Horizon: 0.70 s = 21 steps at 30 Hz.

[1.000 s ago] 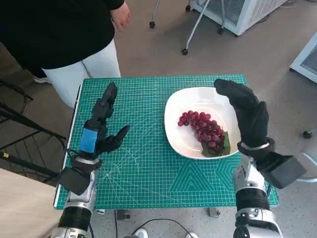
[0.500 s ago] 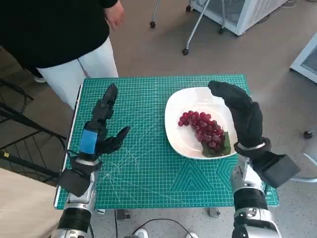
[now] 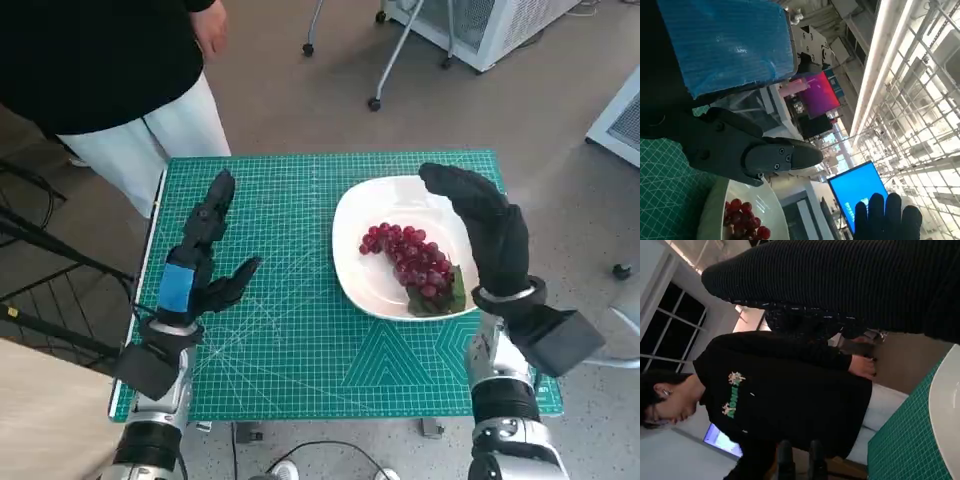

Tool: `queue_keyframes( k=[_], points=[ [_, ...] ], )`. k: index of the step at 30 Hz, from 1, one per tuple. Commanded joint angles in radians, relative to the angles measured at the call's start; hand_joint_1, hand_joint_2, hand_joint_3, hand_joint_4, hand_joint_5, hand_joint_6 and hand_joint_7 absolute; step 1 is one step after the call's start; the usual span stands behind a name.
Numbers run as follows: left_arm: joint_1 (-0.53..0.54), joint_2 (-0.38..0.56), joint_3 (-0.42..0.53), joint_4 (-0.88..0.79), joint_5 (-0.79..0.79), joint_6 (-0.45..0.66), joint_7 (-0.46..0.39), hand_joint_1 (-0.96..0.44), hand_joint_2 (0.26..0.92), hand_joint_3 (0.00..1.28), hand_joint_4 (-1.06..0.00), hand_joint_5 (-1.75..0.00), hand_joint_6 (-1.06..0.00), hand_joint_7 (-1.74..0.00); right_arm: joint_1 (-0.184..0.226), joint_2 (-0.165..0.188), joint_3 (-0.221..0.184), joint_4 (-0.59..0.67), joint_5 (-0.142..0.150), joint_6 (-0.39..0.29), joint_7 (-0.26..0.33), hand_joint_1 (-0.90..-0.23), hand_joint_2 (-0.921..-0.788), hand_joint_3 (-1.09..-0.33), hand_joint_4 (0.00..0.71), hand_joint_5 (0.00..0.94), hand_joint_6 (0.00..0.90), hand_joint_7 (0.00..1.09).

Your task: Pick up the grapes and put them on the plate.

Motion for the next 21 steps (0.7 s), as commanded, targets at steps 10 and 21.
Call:
queue_keyframes(
  k=[10, 21],
  points=[
    [0.011, 0.014, 0.003, -0.036, -0.008, 0.015, -0.006, -0.53, 0.921, 0.34, -0.19, 0.00, -0.24, -0.02, 0.007, 0.004, 0.007, 0.024, -0.005, 0.012, 0.016, -0.482, -0.921, -0.551, 0.248, 0.002, 0.207, 0.01],
    [0.010, 0.020, 0.010, -0.043, 0.035, 0.003, 0.031, -0.50, 0.921, 0.35, -0.22, -0.02, -0.27, -0.03, 0.006, 0.004, 0.007, 0.028, -0.005, 0.016, 0.019, -0.483, -0.921, -0.552, 0.249, 0.001, 0.207, 0.01]
  ],
)
